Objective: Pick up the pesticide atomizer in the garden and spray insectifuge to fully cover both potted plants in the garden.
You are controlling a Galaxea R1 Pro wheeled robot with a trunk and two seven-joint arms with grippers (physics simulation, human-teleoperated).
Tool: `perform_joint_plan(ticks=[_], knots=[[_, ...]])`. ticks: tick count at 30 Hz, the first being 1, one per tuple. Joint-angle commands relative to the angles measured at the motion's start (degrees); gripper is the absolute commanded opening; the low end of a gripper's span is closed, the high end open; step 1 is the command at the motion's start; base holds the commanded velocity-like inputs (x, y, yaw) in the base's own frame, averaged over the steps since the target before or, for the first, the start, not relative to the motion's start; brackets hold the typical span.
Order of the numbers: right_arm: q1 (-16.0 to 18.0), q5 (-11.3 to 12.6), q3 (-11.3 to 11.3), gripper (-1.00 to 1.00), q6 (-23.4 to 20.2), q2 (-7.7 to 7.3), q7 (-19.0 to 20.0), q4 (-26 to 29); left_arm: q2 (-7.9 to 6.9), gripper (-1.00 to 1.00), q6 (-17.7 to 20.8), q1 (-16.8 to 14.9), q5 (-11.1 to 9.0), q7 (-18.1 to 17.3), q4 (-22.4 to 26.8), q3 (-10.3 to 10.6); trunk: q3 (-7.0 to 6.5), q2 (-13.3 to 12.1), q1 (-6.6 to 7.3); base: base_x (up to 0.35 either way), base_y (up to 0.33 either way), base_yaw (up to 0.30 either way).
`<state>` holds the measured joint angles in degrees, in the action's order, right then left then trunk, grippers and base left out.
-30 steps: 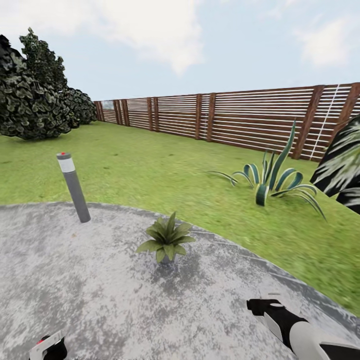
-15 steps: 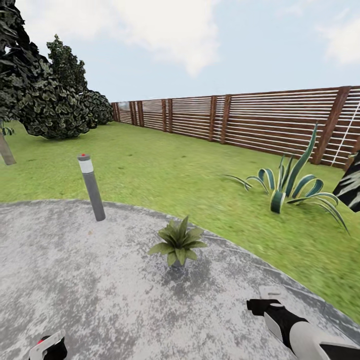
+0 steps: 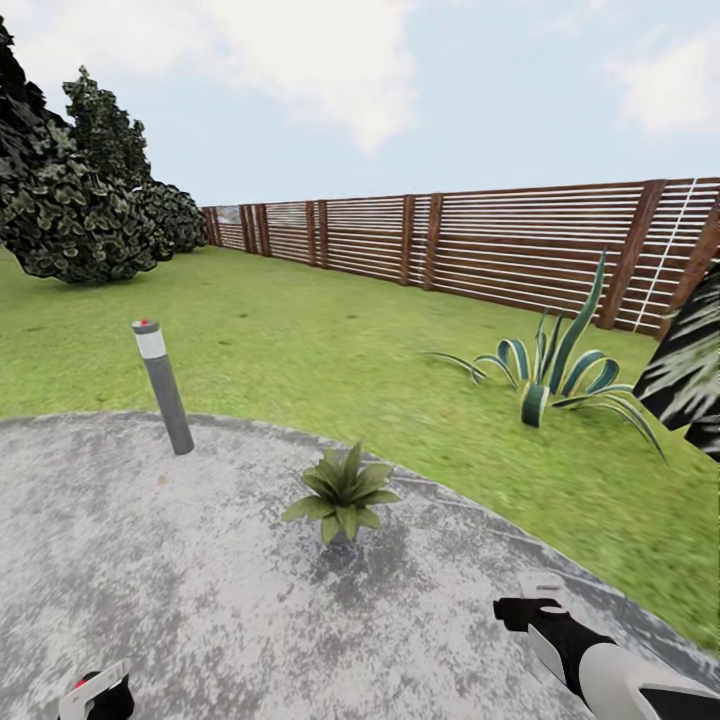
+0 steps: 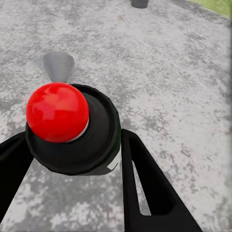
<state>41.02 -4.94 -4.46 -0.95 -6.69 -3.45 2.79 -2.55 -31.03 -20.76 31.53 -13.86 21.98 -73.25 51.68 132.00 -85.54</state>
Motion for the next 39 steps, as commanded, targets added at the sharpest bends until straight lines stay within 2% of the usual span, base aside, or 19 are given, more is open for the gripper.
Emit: perform_joint_plan(ticks=[1,39], knots=[[0.02,-0.51,-0.46,1.0,-0.1,0.01,-0.12,0.02,0.01,-1.0,-0.17,-0.07,0.2,-0.47,0.0,-0.49,-0.13,-0.39,0.24,0.0,0.0,-0.018],[0.02,-0.53,-0.46,1.0,-0.1,-0.08,0.2,0.02,0.01,-1.0,-0.17,-0.07,0.2,-0.47,-0.01,-0.49,-6.96,-15.63,8.58,0.0,0.0,-0.001]])
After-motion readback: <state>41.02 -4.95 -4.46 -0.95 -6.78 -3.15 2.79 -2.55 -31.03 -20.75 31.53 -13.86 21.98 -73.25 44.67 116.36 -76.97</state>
